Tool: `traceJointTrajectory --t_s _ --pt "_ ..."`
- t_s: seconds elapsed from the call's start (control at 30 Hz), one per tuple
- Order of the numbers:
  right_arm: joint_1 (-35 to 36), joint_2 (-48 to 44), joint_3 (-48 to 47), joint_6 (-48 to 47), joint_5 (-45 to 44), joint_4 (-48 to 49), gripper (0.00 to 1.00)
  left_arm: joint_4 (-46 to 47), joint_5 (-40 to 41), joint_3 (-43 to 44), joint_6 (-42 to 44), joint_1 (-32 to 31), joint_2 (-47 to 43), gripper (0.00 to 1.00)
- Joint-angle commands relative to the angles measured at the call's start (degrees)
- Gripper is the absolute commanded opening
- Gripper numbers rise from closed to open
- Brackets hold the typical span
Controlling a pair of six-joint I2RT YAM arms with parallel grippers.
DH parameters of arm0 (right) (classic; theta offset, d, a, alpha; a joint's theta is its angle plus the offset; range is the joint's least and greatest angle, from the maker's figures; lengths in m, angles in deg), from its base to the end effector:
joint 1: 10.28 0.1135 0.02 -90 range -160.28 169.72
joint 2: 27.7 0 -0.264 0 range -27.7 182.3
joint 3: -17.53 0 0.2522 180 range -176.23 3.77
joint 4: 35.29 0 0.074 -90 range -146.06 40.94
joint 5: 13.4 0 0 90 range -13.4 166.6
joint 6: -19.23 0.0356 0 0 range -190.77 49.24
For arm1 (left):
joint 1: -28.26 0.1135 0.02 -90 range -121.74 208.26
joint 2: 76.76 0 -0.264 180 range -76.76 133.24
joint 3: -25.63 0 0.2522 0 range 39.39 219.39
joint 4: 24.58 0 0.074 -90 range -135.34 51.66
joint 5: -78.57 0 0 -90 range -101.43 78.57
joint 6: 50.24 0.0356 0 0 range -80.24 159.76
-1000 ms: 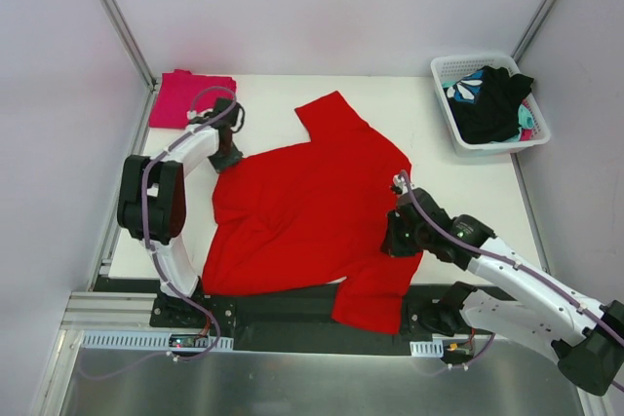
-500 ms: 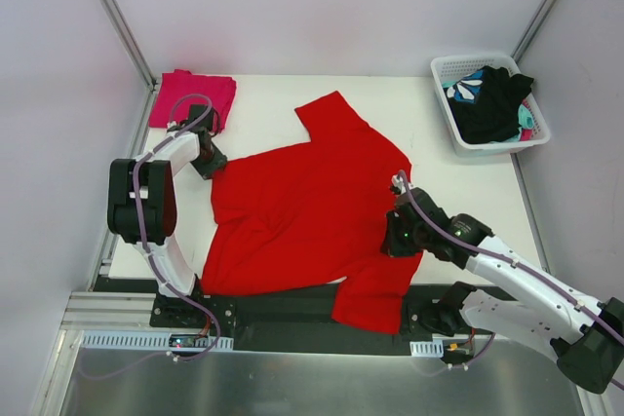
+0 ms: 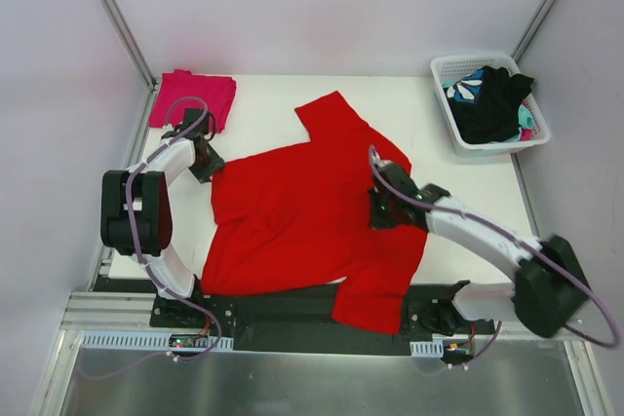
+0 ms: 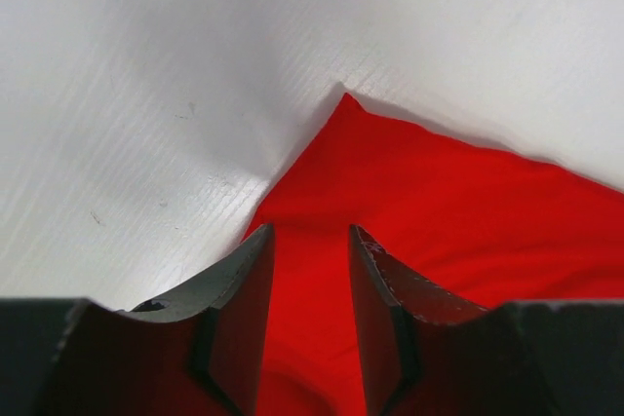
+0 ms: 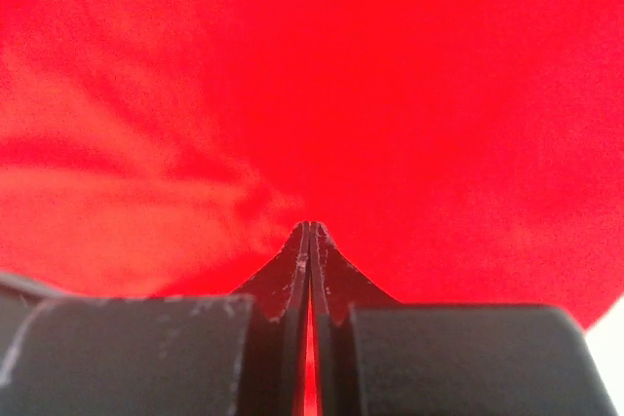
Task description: Fold and stack the t-shirts
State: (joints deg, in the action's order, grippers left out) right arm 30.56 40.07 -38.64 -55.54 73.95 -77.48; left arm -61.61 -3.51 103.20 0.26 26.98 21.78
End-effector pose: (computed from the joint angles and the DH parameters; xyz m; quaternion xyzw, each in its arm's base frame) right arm 0.1765 0.1504 0.2188 -0.2036 0.9282 0.1266 0.2846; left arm 0.3526 -0.0030 0.1917 -0.3319 0.8999 -0.0336 0.2809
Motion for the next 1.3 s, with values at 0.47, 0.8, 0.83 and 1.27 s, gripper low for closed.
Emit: traceJointTrajectory --t_s 0.47,0.8,0.83,1.27 --pt "-13.76 53.06 -51.27 -10.66 16.62 9.79 0.01 -6.0 0.69 0.61 3.74 -0.13 -9.16 0.41" --pt "-18.86 58.27 -52.86 -6.17 23.57 8.56 0.01 -6.0 -0.98 -0.79 2.59 -0.13 -8.19 0.41" --pt "-19.3 58.09 -51.99 -6.0 23.83 8.56 0.01 -6.0 -0.98 -1.05 2.51 -0.13 -8.28 0.41" --pt "-22.73 55.72 -48.82 -8.19 25.77 8.47 0.01 -0.64 -0.63 -5.63 0.48 -0.13 -5.03 0.41"
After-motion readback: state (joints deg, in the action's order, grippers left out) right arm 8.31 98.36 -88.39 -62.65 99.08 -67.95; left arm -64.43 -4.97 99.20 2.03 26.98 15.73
